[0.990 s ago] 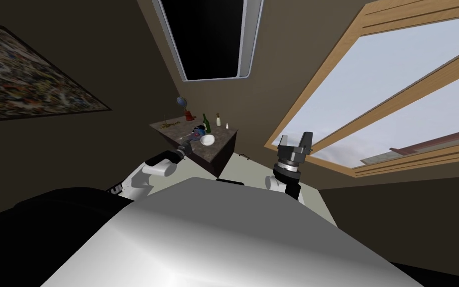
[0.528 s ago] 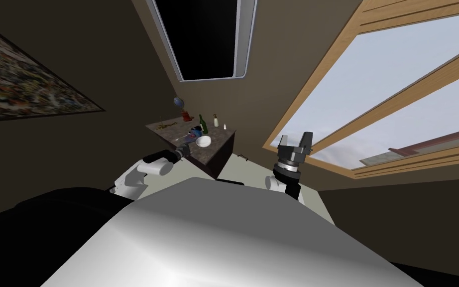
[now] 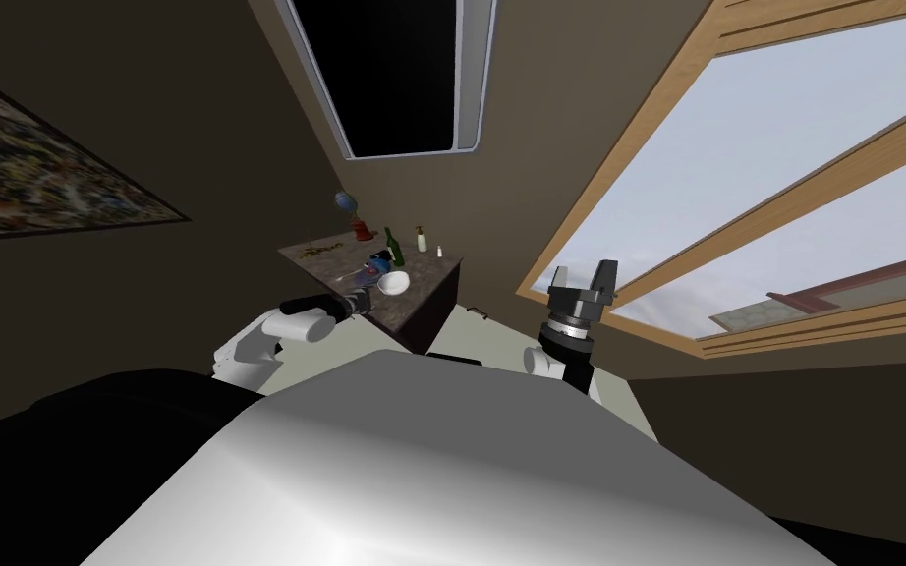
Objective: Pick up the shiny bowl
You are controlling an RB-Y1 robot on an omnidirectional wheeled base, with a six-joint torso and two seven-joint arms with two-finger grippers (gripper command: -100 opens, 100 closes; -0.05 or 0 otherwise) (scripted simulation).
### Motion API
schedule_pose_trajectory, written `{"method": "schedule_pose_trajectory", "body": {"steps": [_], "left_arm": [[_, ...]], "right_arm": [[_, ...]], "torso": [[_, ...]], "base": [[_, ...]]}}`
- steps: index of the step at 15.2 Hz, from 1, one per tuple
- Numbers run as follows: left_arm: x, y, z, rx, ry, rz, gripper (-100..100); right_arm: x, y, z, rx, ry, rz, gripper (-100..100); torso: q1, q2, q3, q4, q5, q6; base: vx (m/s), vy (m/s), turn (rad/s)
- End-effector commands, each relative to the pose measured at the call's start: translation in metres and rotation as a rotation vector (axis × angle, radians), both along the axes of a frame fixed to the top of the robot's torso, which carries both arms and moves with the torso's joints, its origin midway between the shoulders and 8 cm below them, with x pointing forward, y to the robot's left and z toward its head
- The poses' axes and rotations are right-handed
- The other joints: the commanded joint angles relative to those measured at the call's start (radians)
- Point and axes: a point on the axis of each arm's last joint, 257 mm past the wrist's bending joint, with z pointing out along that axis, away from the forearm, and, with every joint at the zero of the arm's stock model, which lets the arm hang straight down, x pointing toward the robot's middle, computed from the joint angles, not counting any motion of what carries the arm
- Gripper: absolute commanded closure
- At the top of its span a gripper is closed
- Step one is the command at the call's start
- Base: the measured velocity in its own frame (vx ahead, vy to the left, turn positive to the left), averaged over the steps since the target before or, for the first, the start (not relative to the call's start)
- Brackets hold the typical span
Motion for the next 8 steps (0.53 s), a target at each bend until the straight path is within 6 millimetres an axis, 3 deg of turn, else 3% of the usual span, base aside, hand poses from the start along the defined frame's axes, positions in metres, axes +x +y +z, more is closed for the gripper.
{"method": "schedule_pose_trajectory", "body": {"steps": [1,8], "left_arm": [[-0.008,0.005,-0.008,-0.013,0.053,0.017,-100],[-0.030,0.018,-0.025,-0.042,0.179,0.060,-100]], "right_arm": [[0.000,0.000,0.000,0.000,0.000,0.000,0],[0.000,0.000,0.000,0.000,0.000,0.000,0]], "torso": [[0.000,0.000,0.000,0.000,0.000,0.000],[0.001,-0.001,-0.001,0.000,0.000,0.000]], "base": [[0.102,-0.070,-0.019],[0.096,-0.040,-0.009]]}}
